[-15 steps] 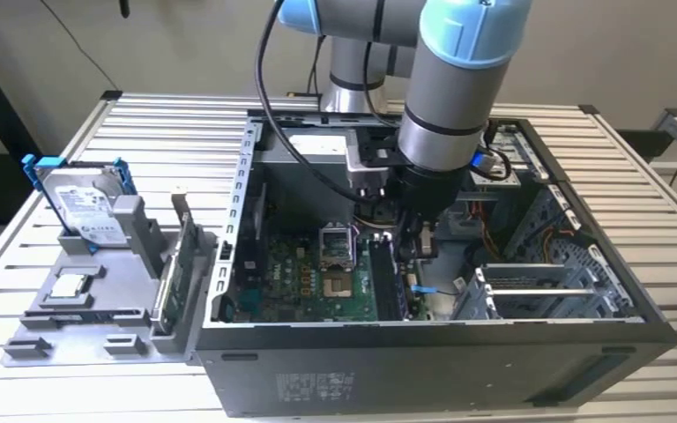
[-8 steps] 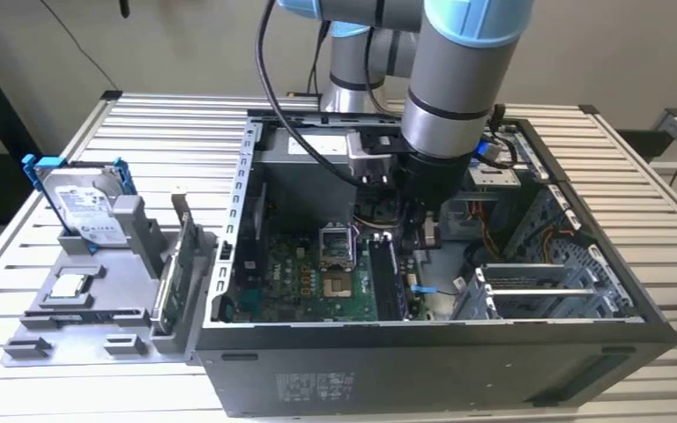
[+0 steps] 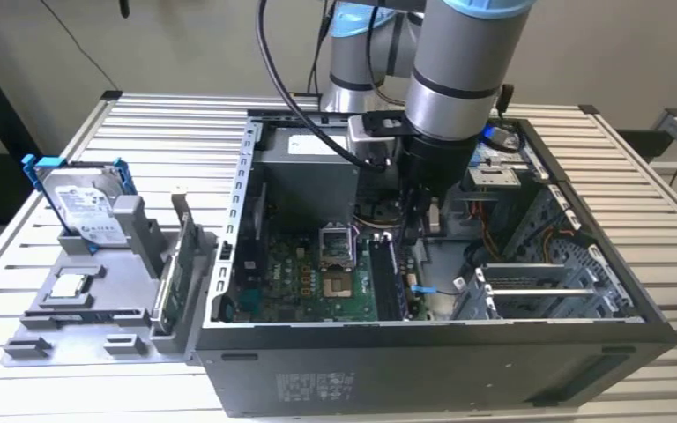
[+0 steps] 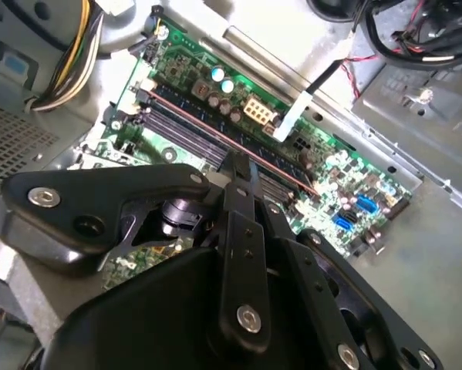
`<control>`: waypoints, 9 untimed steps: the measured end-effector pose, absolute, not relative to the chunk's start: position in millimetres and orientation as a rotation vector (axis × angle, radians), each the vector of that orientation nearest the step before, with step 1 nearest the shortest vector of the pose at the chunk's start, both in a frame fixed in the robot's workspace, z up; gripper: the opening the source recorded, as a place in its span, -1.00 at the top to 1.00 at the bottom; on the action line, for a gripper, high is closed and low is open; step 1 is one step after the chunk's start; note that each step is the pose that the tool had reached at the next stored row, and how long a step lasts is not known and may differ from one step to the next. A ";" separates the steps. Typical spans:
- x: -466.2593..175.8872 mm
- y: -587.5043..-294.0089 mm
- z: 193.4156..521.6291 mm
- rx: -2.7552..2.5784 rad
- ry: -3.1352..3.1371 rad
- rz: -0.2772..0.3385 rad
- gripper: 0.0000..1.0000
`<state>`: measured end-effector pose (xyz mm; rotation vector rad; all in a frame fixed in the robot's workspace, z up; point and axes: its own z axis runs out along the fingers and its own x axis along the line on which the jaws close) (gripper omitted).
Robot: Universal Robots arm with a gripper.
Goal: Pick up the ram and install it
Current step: 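Press down the ram until it locks into place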
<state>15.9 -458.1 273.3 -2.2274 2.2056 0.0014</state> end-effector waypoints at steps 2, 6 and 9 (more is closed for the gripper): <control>15.9 -458.1 275.5 -2.227 2.206 0.001 0.79; 15.9 -458.0 275.6 -2.227 2.205 0.002 0.79; 15.9 -458.1 275.6 -2.227 2.205 0.002 0.79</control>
